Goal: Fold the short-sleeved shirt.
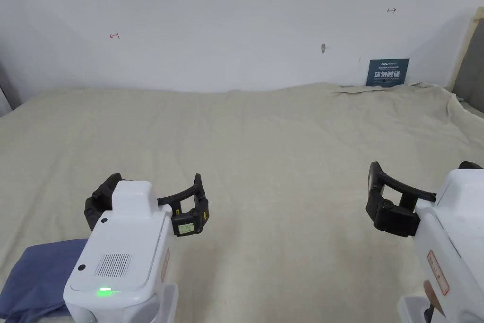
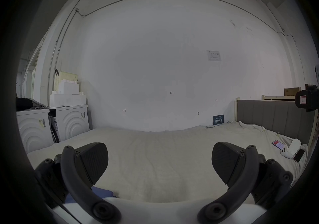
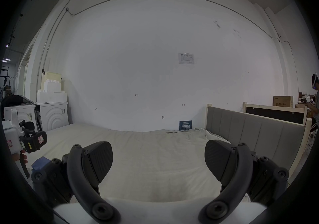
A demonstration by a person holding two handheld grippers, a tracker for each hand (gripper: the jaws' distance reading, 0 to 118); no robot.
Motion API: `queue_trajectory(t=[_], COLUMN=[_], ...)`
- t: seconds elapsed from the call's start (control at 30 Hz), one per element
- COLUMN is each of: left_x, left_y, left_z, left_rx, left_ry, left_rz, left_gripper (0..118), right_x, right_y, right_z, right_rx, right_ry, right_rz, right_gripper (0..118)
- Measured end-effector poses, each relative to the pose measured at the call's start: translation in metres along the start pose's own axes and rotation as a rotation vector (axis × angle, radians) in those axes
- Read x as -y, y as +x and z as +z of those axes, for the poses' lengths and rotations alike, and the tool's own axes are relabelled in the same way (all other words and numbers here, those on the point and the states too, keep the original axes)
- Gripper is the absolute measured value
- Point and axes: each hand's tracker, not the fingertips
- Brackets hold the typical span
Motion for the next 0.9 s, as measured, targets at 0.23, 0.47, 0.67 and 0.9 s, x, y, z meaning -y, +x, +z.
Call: queue_trajectory(t=[0.23, 0.47, 0.67, 0.9], left_x=[0.0010, 0.0020, 0.0022, 0.0016], left_y=[-0.0003, 0.0002, 0.0004, 0.0010], left_z=[-0.0008, -0.0011, -0.0014, -0.0016], left_rx=[0.004, 0.005, 0.005, 0.009], left_ry=[-0.002, -0.004, -0.005, -0.005], left_rz=[0.001, -0.006, -0.014, -0.016], left_gripper=[118, 118, 118, 118], right_x=[-0.0028, -0.0023, 0.0009, 0.0008], right_y=[-0.0052, -0.0068, -0.0017, -0.0007], right_z=[0.0013, 0.0007, -0.0011, -0.0024], right_rx=[-0.004, -0.004, -0.003, -0.005], right_ry=[-0.001, -0.001, 0.000, 0.000], right_rz=[-0.001, 0.003, -0.001, -0.001], right_gripper=[108, 108, 108, 108])
